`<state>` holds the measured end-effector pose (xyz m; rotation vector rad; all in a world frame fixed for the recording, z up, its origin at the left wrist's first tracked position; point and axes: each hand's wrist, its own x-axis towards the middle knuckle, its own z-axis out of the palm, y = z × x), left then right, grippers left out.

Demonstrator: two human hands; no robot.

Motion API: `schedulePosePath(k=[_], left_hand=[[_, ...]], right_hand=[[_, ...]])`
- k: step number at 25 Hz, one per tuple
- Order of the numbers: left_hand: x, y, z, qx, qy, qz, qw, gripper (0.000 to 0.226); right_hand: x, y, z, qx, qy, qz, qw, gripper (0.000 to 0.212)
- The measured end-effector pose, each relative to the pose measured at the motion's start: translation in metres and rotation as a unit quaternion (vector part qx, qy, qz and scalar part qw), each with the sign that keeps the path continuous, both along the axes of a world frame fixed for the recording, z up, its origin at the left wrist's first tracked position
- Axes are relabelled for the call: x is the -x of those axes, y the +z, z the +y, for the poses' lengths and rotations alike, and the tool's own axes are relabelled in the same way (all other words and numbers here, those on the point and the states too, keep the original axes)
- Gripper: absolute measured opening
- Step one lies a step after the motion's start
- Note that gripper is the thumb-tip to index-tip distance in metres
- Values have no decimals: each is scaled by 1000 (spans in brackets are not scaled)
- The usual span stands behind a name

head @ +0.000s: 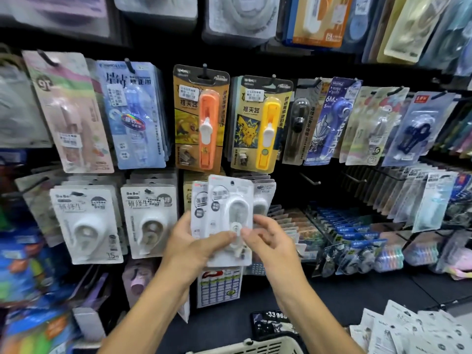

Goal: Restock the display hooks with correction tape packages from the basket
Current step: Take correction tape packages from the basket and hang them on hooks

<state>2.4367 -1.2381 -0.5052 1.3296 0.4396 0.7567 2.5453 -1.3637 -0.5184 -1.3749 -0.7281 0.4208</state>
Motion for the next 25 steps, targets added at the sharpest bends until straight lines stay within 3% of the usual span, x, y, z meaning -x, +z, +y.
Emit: schedulePosePath(k=[2,5,9,13,17,25], left_hand=[[-2,0,-3,12,-43,-1,999,61],[-4,-1,0,38,-38,-9,999,40],[-3,3,6,6,33,15,999,27],[1,9,5,10,39,-6,999,26],[3,13,2,16,37,-15,999,25],[5,17,2,18,41,-30,999,26]], right_hand=[[-1,4,8,-33,30,87,995,38],[-13,13,6,-43,-15,153,987,37],[-29,15,-10,14,-89,83,993,11],[-31,16,-11,34,-155,4,987,11],[-27,11,-7,40,-228,0,973,18],[-28,12,-10,58,-178,-2,982,19]])
